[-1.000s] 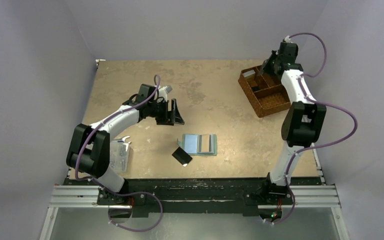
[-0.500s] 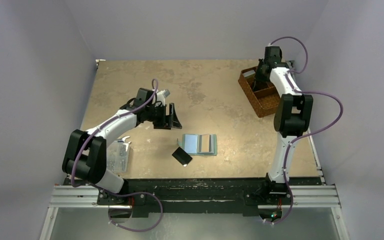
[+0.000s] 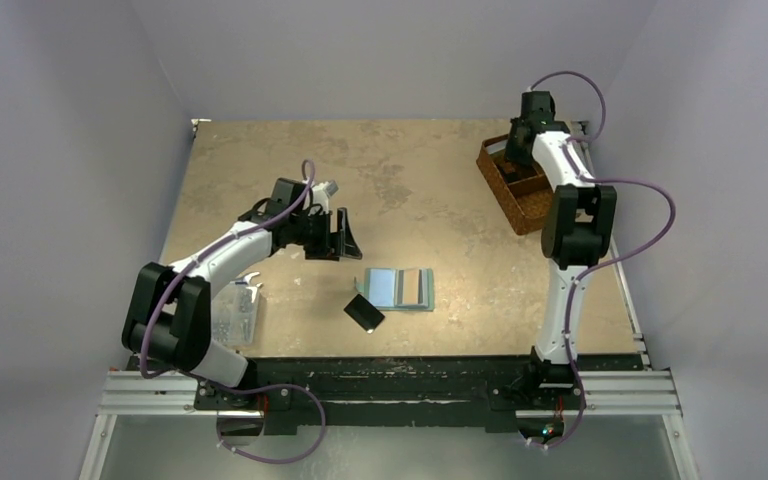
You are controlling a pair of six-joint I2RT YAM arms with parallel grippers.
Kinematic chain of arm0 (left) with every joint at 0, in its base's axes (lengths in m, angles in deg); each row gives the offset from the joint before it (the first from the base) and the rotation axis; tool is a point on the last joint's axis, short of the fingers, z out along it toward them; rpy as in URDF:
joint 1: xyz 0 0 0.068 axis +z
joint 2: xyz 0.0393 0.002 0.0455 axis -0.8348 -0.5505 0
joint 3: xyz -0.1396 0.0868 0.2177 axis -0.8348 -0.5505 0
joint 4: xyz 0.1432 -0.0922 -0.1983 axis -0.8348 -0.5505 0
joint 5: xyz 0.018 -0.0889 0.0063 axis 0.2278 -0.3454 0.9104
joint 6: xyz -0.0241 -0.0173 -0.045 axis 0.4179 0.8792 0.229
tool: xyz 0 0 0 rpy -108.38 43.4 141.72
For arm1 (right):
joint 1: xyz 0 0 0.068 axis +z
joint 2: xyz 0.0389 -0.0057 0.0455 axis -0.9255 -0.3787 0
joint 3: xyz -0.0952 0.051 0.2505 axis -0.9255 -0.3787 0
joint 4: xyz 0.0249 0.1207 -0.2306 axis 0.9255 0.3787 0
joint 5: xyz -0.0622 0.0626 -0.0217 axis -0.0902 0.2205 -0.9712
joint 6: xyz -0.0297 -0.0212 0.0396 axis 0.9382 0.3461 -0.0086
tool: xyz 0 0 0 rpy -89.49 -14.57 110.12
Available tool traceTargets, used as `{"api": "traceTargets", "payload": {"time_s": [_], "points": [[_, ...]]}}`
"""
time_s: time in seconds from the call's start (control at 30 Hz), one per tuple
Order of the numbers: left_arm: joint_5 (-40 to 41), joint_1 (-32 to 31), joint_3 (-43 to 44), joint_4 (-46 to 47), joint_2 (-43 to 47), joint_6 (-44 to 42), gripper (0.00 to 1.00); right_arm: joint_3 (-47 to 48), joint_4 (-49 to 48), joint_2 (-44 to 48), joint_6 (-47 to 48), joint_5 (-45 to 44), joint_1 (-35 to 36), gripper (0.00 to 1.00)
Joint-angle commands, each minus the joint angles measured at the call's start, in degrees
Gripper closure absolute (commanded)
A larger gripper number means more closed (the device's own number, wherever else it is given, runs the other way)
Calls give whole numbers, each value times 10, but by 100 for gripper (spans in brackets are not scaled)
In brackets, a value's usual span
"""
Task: Put the credit cards into the card holder
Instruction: Place the credit card in the storage box, then pick up the credit card from the center of the board.
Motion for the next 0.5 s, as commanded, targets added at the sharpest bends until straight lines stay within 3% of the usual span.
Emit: {"api": "traceTargets", "payload": {"time_s": [0.0,0.13,0.27,0.47], "points": [[37,6,-16,-5,37,-7,27,-10,18,99,20,-29,59,65],[52,40,-37,-19,64,-4,30,-101,9,204,26,-22,118,52],[20,60,-63,-35,74,-7,52,-217,-10,297,26,116,201,42],[-87,36,-136,19,73,47,74,-442,-114,389,-61,346,307,35]]}}
